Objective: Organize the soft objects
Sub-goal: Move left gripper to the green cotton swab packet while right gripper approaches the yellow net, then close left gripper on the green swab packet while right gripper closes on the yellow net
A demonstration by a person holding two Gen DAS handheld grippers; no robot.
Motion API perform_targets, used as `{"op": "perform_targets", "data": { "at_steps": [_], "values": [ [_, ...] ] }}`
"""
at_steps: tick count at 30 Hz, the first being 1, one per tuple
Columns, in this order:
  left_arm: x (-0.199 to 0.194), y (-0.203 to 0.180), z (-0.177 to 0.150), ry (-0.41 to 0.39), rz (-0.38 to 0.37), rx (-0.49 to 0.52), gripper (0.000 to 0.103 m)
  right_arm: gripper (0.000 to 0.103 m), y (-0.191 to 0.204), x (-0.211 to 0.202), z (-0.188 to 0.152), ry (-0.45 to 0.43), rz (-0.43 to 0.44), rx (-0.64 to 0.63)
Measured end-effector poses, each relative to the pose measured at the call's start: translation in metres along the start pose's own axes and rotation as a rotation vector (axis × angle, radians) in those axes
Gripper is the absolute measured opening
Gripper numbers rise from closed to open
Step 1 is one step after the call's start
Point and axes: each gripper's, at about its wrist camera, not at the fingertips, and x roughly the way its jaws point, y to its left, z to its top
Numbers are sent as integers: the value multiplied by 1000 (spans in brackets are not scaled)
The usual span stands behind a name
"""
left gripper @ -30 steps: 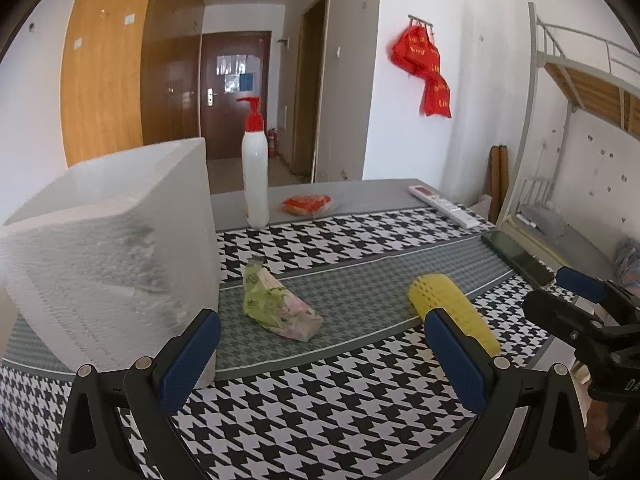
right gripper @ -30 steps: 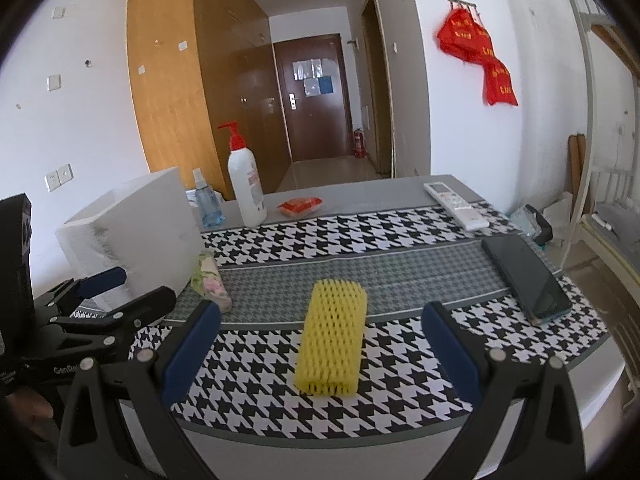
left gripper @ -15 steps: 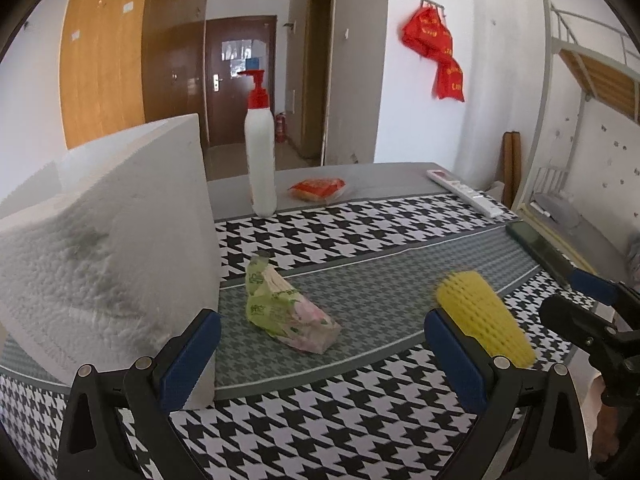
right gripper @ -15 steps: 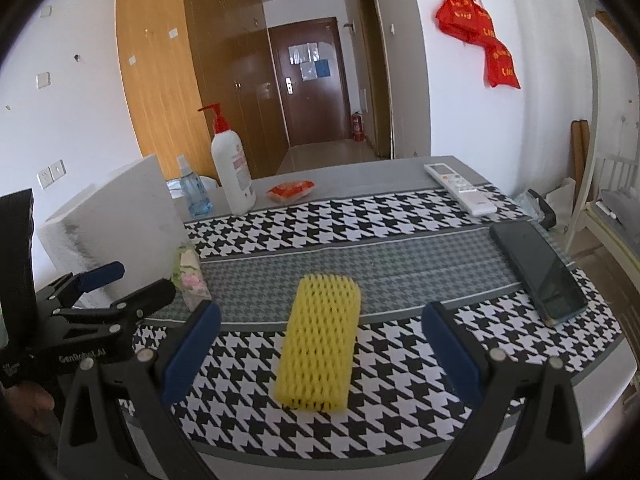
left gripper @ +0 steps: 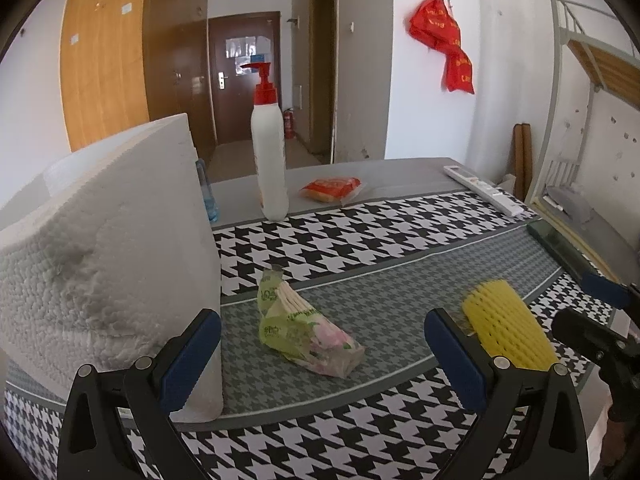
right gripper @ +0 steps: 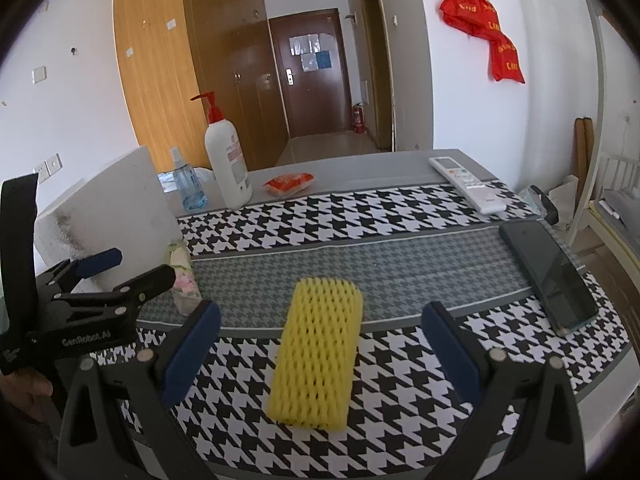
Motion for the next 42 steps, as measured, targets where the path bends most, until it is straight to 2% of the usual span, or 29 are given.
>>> {"op": "perform_targets", "data": {
  "at_steps": [12,29,34,40,42],
  "values": [
    [8,-11,0,41,-17,8,102,102,-6,-1,-4,2,6,12],
    [31,-9,2,144,90,-66,102,102,-8,6,-6,27,33,10],
    [40,-7,1,182,122,-88,92,102,-8,9,-6,33,43,11],
    [47,-9,1,193,162,-88,91,102,-9,13,-8,44,53,12],
    [51,-11,0,217,138,-97,83,102,-9,14,-8,45,57,12]
  ]
}}
